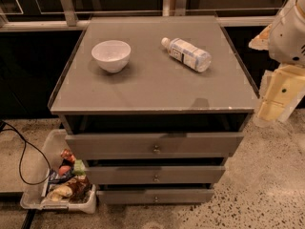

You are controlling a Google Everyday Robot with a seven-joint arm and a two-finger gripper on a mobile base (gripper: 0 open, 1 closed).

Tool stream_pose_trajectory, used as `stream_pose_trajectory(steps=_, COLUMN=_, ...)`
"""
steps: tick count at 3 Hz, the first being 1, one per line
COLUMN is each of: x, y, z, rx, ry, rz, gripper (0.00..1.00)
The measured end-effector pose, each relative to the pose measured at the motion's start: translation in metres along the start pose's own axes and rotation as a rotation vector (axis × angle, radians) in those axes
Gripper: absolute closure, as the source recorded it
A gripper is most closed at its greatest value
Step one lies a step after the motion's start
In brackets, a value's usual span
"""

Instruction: Open middle drawer

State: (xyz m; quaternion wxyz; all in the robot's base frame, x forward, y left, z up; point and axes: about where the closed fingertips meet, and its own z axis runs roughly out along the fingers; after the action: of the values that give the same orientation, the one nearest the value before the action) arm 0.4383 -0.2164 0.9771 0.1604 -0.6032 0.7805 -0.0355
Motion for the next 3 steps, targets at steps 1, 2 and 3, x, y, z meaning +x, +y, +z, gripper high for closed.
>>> stream_pose_trajectory(steps=1, x=0.0, y=0.0, z=0.0, rx=0.0, ry=0.0, rz=0.0, gripper=0.0)
stream_pose_trajectory(steps=2, x=0.0, y=0.009, z=0.015, rx=-0.012, ry=-0.013, rz=-0.012, gripper=0.0)
stream_pose_trajectory(steps=3, x=0.003, y=0.032, z=0.056, rx=-0.043, ry=-0.07, rz=-0.038, gripper=0.0)
